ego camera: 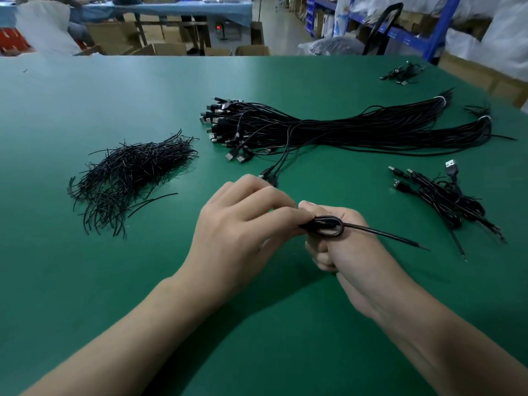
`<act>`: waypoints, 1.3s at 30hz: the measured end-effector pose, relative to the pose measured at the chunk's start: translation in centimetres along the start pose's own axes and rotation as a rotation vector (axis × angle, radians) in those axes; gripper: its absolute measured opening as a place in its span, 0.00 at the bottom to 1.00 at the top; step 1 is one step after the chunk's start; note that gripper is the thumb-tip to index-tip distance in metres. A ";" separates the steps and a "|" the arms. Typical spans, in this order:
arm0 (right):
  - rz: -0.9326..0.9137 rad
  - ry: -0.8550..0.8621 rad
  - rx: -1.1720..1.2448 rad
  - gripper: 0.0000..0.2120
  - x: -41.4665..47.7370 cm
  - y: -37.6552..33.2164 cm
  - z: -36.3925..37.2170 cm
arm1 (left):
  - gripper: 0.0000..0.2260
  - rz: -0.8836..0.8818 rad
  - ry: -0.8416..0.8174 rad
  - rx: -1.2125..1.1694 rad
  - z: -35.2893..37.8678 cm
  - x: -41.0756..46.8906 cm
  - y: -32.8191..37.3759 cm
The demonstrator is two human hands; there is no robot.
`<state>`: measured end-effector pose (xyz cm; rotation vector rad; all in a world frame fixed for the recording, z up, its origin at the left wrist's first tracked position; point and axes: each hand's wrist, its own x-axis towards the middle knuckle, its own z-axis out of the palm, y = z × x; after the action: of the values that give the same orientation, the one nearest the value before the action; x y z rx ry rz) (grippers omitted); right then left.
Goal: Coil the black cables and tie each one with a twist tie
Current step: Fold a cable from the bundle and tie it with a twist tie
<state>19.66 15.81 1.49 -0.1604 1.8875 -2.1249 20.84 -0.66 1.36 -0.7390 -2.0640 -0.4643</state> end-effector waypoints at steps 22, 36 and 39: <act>-0.117 0.052 -0.022 0.26 0.4 -0.1 -0.2 | 0.04 -0.519 -0.063 -0.365 0.1 -0.1 1.7; -0.667 0.239 -0.693 0.22 -0.3 -0.6 -1.0 | 0.24 -0.912 -0.267 -0.770 0.0 -0.3 1.2; -0.741 0.236 -0.830 0.21 -0.3 -0.5 -0.6 | 0.26 -0.988 -0.336 -0.938 0.0 -0.2 1.5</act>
<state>19.73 16.54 1.90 -0.9360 3.1124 -1.5639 21.89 0.42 1.30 -0.2102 -2.3851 -2.0600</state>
